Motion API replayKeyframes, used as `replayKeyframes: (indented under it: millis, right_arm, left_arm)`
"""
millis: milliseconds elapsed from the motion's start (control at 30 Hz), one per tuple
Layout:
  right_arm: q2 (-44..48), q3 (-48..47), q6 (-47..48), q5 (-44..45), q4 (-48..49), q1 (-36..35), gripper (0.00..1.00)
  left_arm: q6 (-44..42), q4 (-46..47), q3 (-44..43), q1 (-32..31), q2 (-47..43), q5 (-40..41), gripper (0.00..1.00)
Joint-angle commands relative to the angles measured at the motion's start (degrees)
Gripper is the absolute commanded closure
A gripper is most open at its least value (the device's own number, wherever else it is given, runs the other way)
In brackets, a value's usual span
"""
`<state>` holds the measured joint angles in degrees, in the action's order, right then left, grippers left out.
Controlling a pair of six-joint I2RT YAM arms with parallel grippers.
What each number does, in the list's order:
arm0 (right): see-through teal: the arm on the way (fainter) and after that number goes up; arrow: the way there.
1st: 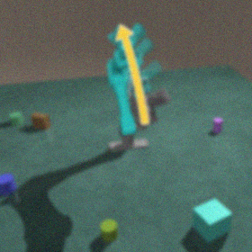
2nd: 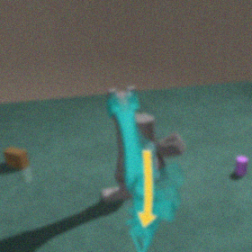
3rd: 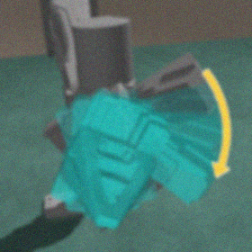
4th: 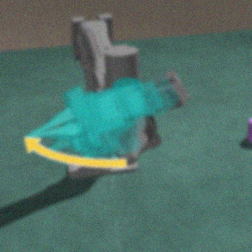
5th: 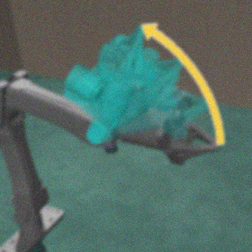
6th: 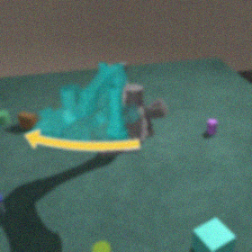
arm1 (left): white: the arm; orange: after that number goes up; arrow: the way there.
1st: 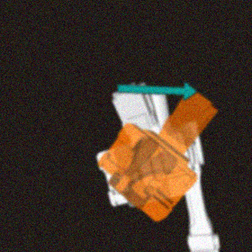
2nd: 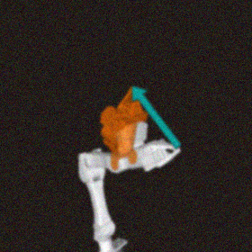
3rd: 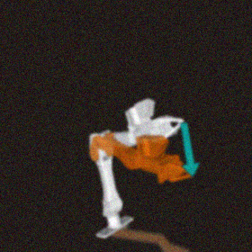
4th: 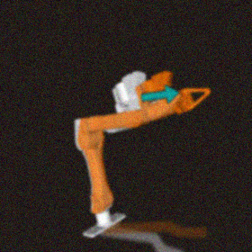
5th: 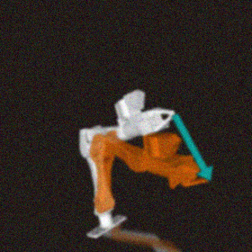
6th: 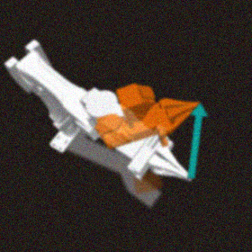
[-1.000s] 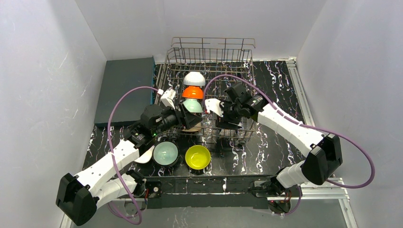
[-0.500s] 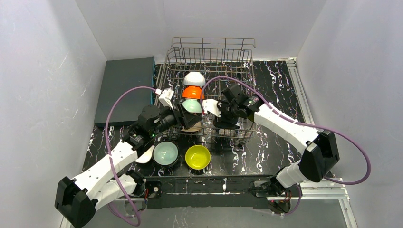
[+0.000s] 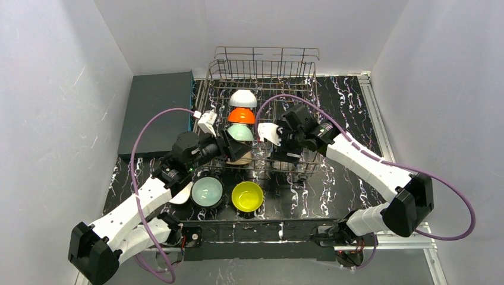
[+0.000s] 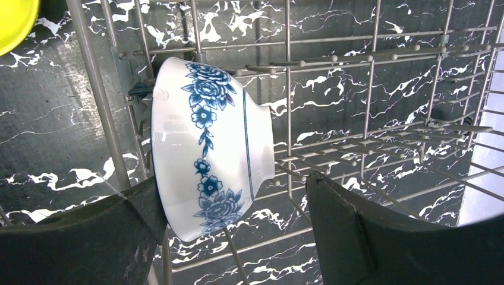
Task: Load the bowls into the dish rack
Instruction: Place the bowl in the dish rack.
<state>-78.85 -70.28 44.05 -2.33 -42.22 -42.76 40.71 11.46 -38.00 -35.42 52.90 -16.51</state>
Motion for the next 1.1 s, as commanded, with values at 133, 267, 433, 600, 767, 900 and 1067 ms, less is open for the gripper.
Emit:
replayKeyframes:
  millis: [133, 267, 433, 600, 767, 900, 1067]
  right_arm:
    - [3.3, -1.4, -0.6, -0.3, -2.4, -0.1, 0.08]
    - [4.5, -2.3, -0.6, -1.9, -2.5, -0.1, 0.03]
    - [8.2, -1.9, -2.3, -8.6, 1.9, -0.1, 0.01]
    - [11.8, -0.3, -7.0, -11.7, 9.1, -0.1, 0.01]
    - [12.6, -0.1, -11.8, -10.1, 12.1, -0.1, 0.01]
    - [12.6, 0.0, -16.8, -6.7, 14.1, 0.0, 0.01]
    - [12.3, 0.2, -25.2, -0.4, 16.9, 0.1, 0.01]
  left_arm:
    - [-1.8, -1.7, -1.5, -0.1, -2.1, 0.9, 0.39]
    - [-2.1, -2.4, -1.6, -0.1, -2.5, 0.8, 0.39]
    - [-2.9, -3.6, -2.1, -0.1, -3.0, 0.8, 0.39]
    - [-4.4, -6.2, -3.3, -0.1, -3.8, 0.8, 0.38]
    - [-7.0, -11.1, -5.6, -0.1, -4.2, 1.4, 0.37]
    - [-8.4, -15.3, -6.3, -0.1, -4.6, 0.4, 0.37]
    - [-9.9, -16.8, -6.1, -0.2, -4.7, -4.4, 0.37]
